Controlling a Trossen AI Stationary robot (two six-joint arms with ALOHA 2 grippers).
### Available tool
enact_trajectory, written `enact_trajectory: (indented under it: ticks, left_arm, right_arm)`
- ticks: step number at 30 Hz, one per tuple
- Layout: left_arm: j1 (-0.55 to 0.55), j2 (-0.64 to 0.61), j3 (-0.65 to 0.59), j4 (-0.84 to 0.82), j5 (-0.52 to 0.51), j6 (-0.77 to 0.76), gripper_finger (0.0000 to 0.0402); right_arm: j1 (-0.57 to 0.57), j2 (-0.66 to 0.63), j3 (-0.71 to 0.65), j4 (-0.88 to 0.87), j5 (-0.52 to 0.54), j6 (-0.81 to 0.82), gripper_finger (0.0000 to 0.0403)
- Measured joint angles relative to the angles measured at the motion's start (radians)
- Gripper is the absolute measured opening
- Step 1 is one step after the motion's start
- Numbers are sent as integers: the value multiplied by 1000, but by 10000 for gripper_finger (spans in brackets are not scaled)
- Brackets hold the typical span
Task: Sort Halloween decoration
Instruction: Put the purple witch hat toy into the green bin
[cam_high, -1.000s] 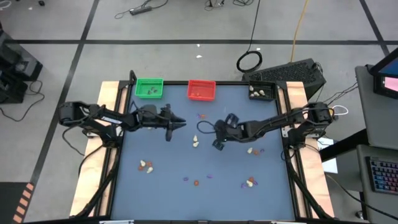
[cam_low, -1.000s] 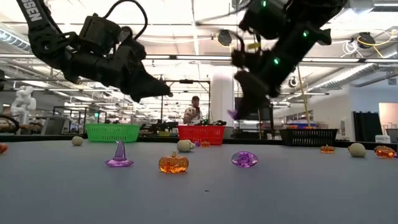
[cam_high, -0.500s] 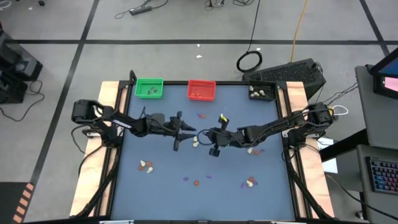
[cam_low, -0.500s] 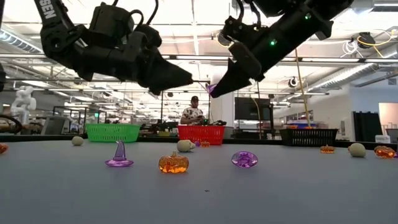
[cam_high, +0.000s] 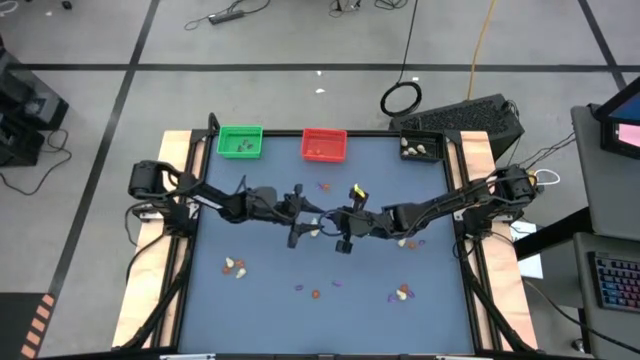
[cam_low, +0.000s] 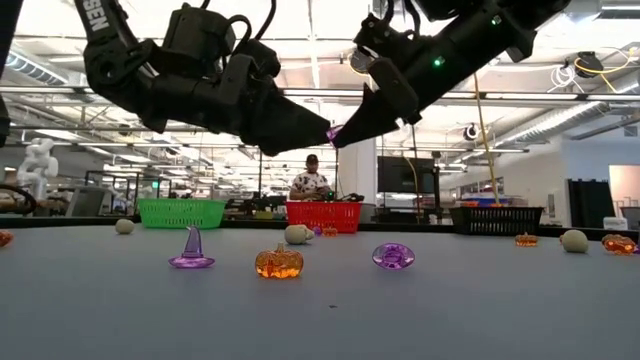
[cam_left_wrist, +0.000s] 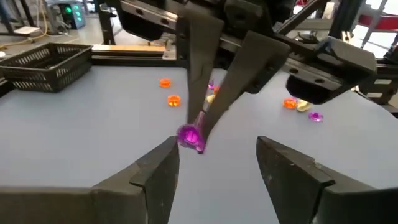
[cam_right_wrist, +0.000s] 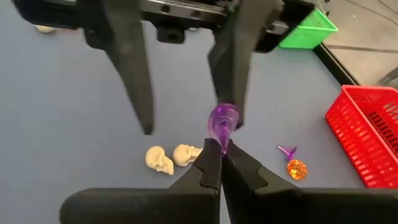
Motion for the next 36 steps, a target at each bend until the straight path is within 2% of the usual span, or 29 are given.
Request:
enact_trajectory:
  ticks: [9,25,31,36]
  left_arm:
    - [1,0,21,-5,-12,-7,213]
    - [1,0,30,-16,-27,-7,61]
    - [2,0,29,-11,-30,-7,46]
    - [1,0,29,-11,-27,-2,44]
  right_arm:
    - [2,0,0,5,-1,0,0]
    - [7,0,0,12,0,0,0]
    - [7,0,0,8,1,-11,7]
    - [7,0,0,11,4,-8,38]
